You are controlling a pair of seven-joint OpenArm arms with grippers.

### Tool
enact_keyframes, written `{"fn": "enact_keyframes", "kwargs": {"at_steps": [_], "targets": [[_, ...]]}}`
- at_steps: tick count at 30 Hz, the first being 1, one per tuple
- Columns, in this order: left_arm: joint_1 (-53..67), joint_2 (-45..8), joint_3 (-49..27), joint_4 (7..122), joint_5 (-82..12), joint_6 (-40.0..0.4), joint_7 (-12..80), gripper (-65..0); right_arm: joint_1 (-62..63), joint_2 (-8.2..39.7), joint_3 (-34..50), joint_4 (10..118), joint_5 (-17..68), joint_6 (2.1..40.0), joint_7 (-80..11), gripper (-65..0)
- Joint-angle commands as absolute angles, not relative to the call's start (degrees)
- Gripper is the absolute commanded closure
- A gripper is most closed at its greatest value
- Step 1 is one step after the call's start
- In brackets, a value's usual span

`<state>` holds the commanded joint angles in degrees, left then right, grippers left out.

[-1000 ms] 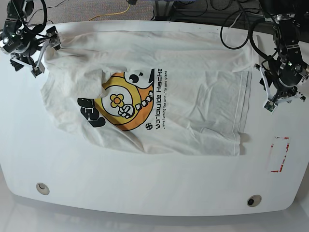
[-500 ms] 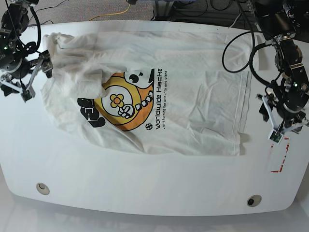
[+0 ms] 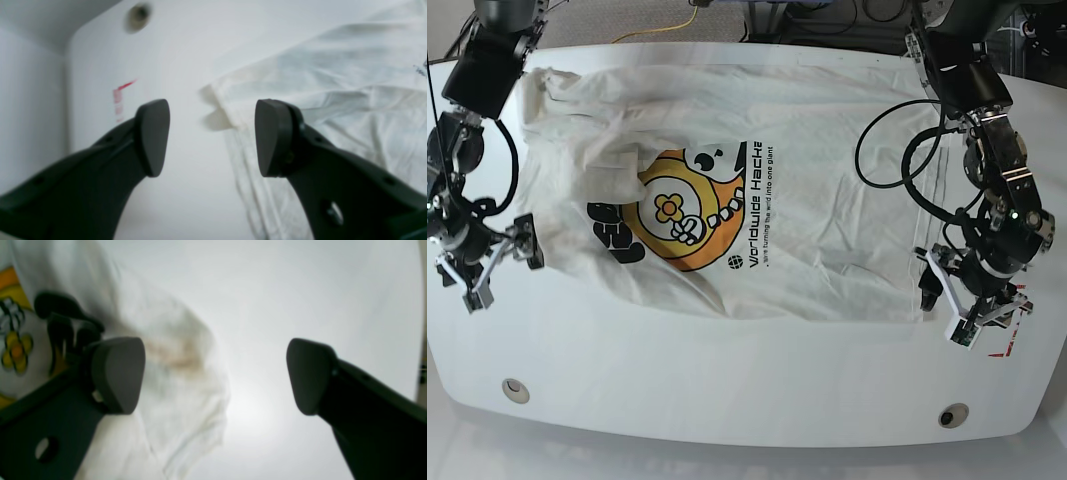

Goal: Layout the t-shirt on the table in an organized manner, then fold the t-shirt properly
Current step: 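Release the shirt and move both grippers toward its middle, then lower both grippers onto the shirt's sides and grasp the fabric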

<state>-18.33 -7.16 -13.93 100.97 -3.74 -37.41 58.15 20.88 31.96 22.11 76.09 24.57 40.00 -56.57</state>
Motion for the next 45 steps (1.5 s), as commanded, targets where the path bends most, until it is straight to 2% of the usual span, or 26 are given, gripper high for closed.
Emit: {"fn": "enact_keyframes", "kwargs": {"at_steps": [7,11,18,26,33,34,36,39,40,42,43,45], "targets": [[-19.2,-7.1,-13.5,95.6,-3.7,-37.4,54.8,-37.9,27.5,32.0,16.5,60.7,24.0,40.0,-48.0,-65.0],[-19.2,-7.2,-13.5,95.0,-3.7,-37.4,53.8,-37.9,30.4,31.7,13.8,51.6,18.9,40.0,-41.3,-65.0],[-19.0,-7.4,-13.7,95.0,-3.7,-37.4,53.8,-37.9,30.5,30.6,13.2,43.0,15.3,40.0,-33.5,-65.0],[-18.9,-8.5,-13.6,94.9,-3.7,-37.4,53.8,-37.9,27.3,30.0,13.1,41.7,15.3,40.0,-33.2,-65.0],[-18.9,-8.6,-13.6,94.9,-3.7,-37.4,53.8,-37.9,23.3,28.1,13.1,47.3,15.2,40.0,-33.5,-65.0],[-18.9,-8.6,-13.6,94.9,-3.7,-37.4,53.8,-37.9,22.8,27.9,13.1,47.8,15.2,40.0,-33.5,-62.9],[-18.9,-8.6,-13.6,94.9,-3.7,-37.4,53.8,-37.9,21.9,27.9,13.1,49.0,15.3,40.0,-33.5,-53.0],[-18.1,-8.6,-13.6,94.9,-3.7,-37.4,53.8,-37.9,21.4,27.6,13.1,51.0,15.4,40.0,-33.5,-35.5],[-17.9,-8.6,-13.6,94.9,-3.7,-37.4,53.8,-37.9,21.4,26.9,13.1,52.1,15.4,40.0,-33.5,-26.3],[-17.6,-8.6,-13.6,94.9,-3.7,-37.4,53.8,-37.9,21.3,26.8,13.1,53.2,15.4,40.0,-33.5,-16.2],[-17.5,-8.5,-13.6,94.9,-3.7,-37.4,53.8,-37.9,21.3,26.7,13.1,54.5,15.3,40.0,-33.6,-8.4],[-17.4,-8.5,-13.6,94.9,-3.7,-37.4,53.8,-37.9,21.3,26.7,13.1,56.6,15.1,40.0,-34.5,-4.1]]}}
